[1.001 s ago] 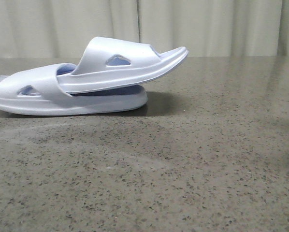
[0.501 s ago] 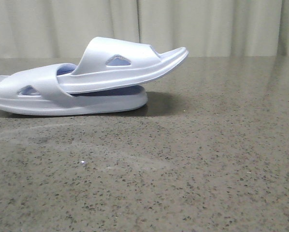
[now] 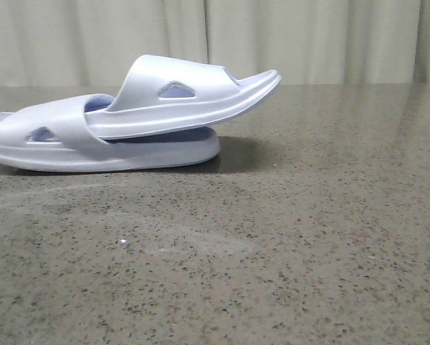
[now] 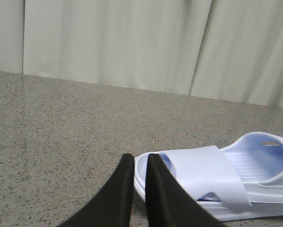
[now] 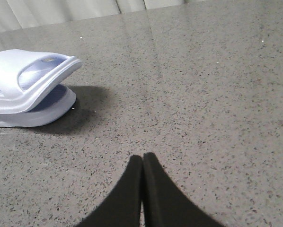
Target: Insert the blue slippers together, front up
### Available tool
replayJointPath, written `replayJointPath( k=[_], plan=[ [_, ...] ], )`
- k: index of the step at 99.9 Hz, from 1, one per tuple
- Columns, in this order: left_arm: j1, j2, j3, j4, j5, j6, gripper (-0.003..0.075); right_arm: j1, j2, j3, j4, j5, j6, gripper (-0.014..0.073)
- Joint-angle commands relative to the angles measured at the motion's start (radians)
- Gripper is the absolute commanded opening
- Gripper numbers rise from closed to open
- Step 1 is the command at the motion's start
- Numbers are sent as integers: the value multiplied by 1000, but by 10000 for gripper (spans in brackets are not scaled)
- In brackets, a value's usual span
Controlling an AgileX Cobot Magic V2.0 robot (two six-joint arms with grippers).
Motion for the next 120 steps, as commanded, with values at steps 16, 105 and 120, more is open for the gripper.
replayJointPath(
  k=[16, 105, 120],
  plan=[
    [-10, 3, -27, -1, -8, 0, 15, 2, 0, -25, 20, -2, -15, -90],
    [276, -365, 244, 1269, 187, -1135, 15, 2, 0, -25, 20, -2, -15, -90],
    [276, -367, 244, 1249, 185, -1135, 15, 2, 0, -25, 20, -2, -15, -90]
  ],
)
